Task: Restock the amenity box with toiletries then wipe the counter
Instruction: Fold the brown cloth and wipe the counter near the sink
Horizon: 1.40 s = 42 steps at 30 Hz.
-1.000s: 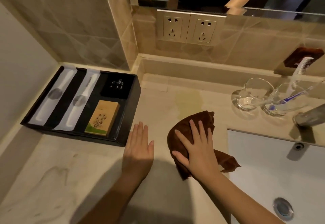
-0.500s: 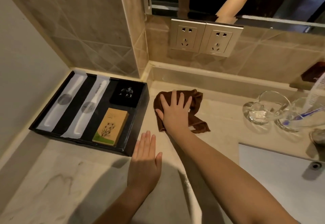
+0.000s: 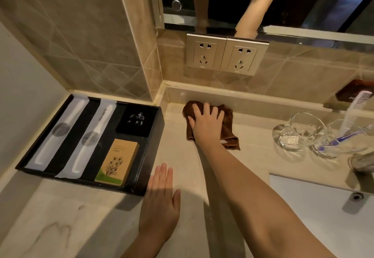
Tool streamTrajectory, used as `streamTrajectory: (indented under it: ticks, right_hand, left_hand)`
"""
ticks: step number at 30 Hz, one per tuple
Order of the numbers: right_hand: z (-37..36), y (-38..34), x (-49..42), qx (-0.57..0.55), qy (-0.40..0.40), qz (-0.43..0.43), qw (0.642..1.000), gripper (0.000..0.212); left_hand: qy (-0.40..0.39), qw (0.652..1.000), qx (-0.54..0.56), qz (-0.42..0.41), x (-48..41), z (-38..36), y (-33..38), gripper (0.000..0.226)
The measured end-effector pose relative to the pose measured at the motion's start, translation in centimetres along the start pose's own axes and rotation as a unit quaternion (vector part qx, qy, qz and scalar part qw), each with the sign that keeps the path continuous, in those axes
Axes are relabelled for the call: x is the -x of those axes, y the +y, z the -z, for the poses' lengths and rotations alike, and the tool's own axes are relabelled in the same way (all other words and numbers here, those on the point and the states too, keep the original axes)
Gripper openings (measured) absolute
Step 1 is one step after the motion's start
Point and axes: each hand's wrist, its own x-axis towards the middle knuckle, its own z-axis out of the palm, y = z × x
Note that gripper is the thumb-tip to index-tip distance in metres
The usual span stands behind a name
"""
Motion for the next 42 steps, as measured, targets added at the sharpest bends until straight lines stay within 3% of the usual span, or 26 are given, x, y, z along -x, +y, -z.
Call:
streamTrajectory:
  ticks: [4,10,17,21,25,28,35,42]
  right_hand:
    - [0.0,1.8,1.1,0.003,0.031,-0.071,0.997,0.045]
    - [1.7,4.3,4.7,0.017,0.001,-0.162,0.987,0.039]
    - [4.4,4.1,14.4,0.019,-0.021,-0.154,0.988,0.039]
    - [5.6,5.2,16.0,-0.083,-0.012,-0.149,0.985,0.033]
    - [6.0,7.3,9.9,-0.16,0.048,-0.313,0.935,0.042]
    - [4.8,8.0,4.8,-0.13,0.004,-0.412,0.902,0.052]
    - [2.7,6.4,1.1,-0.093,-0.02,-0.381,0.92,0.062]
    - [2.4,5.1,1.2,-0.099,-0.023,-0.266,0.959,0.053]
  left_hand:
    - [-0.004,1.0,-0.007,0.02,-0.2,-0.1,0.0,0.063]
    - [0.027,1.0,0.01,-0.008,0.1,-0.2,-0.1,0.057]
    - [0.016,0.999,-0.036,-0.033,0.0,-1.2,-0.5,0.055]
    - [0.016,0.999,-0.031,-0.028,0.0,-1.2,-0.4,0.058]
    - [0.045,0.998,-0.005,-0.033,0.1,-1.1,-0.4,0.055]
    - [0.046,0.999,0.01,-0.025,0.1,-0.8,-0.2,0.056]
    - [-0.005,1.0,-0.006,0.014,-0.7,-0.4,0.1,0.066]
    - [-0.018,1.0,0.013,-0.001,-0.5,0.0,0.1,0.064]
